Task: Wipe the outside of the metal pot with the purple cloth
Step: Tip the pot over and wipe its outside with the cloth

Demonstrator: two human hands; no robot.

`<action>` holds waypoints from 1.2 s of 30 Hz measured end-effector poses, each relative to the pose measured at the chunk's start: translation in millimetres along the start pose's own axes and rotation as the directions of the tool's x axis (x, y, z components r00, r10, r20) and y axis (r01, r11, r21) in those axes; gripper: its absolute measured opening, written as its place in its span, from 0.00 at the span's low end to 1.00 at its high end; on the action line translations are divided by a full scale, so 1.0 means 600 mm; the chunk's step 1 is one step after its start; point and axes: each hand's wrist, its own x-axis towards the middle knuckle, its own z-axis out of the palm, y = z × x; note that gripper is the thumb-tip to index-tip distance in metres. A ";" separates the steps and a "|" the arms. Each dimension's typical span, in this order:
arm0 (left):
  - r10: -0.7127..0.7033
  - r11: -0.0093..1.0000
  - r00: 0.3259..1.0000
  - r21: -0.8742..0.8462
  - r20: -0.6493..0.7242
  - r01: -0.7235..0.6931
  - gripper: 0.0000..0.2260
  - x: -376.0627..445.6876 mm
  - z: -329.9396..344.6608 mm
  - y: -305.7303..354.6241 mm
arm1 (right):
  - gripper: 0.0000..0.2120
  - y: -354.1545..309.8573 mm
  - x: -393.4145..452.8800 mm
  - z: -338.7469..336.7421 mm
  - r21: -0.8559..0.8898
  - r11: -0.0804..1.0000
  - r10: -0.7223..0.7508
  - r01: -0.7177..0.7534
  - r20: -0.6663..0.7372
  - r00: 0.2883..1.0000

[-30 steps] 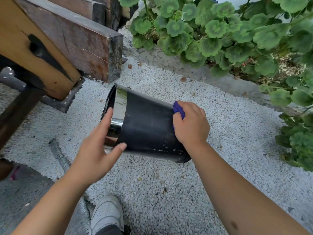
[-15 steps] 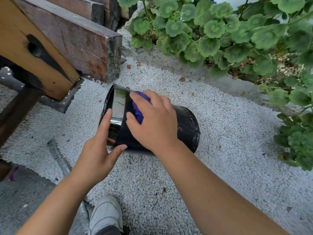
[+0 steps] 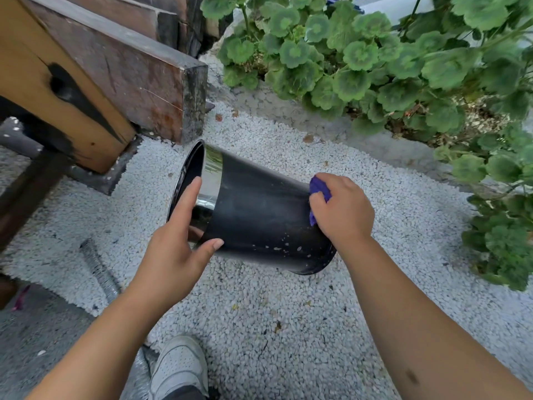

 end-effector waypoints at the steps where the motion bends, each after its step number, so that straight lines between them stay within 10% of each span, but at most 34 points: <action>1: -0.008 1.000 1.000 -0.029 0.001 0.008 0.46 0.004 -0.001 0.003 | 0.19 0.000 0.004 -0.008 0.098 0.993 0.074 -0.070 -0.031 0.997; 6: -0.055 0.995 0.997 -0.082 -0.058 0.050 0.43 0.034 -0.011 0.015 | 0.09 -0.053 0.030 -0.065 0.524 0.830 0.265 -0.191 -0.069 0.962; 15: -0.031 0.978 0.997 -0.209 -0.071 0.015 0.37 0.067 -0.001 0.036 | 0.21 -0.219 -0.077 -0.016 0.220 0.857 -0.450 0.467 -0.123 0.884; 23: -0.034 0.924 0.999 -0.381 -0.032 0.019 0.37 0.070 0.001 0.003 | 0.18 -0.113 -0.038 0.019 0.138 0.913 -0.339 0.384 -0.270 0.901; 36: -0.018 0.865 0.987 -0.498 -0.160 -0.065 0.34 0.026 0.024 0.004 | 0.22 -0.015 0.006 -0.023 0.119 0.989 -0.074 0.085 -0.091 0.993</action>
